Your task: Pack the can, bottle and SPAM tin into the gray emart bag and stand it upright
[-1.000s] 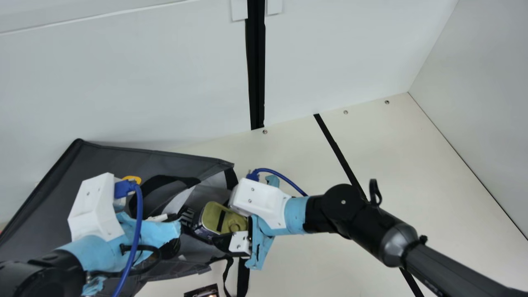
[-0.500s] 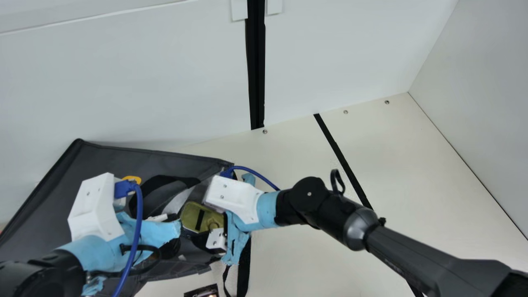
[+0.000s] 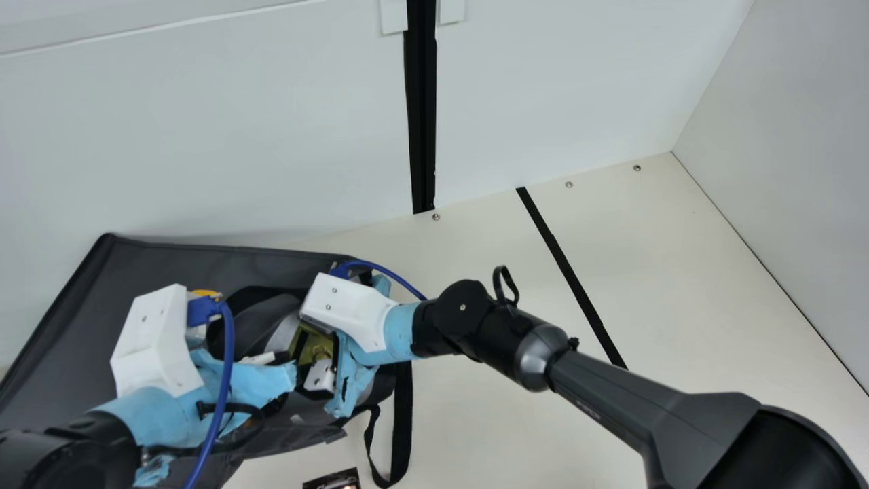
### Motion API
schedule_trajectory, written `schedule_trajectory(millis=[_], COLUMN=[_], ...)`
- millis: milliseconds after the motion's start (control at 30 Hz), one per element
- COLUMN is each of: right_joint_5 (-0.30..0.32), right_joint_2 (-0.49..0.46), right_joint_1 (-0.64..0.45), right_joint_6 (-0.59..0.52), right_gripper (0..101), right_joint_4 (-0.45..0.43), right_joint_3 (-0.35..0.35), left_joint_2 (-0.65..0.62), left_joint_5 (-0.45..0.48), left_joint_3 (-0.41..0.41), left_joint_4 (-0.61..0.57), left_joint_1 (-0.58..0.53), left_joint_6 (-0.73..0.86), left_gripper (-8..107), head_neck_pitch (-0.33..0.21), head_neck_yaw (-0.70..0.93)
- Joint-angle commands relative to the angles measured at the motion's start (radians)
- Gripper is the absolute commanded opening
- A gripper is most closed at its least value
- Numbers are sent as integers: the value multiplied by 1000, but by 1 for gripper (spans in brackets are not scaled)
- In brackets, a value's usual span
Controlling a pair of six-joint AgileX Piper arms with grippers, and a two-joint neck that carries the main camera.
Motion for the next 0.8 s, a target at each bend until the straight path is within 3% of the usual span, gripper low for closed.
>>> schedule_trajectory(millis=[0, 233, 767], right_joint_5=[-12, -34, -36], right_joint_2=[10, 33, 24], right_joint_1=[1, 1, -8], right_joint_6=[8, 30, 53], right_gripper=[0, 0, 53], right_joint_4=[-1, 0, 4], right_joint_3=[-11, -34, -28], left_joint_2=[0, 0, 0], left_joint_5=[0, 0, 0], left_joint_3=[0, 0, 0], left_joint_4=[0, 0, 0], left_joint_1=[0, 0, 0], left_joint_6=[0, 0, 0], left_gripper=[-8, -8, -8], head_neck_pitch=[-23, -23, -23], head_neck_yaw=[-1, -1, -1])
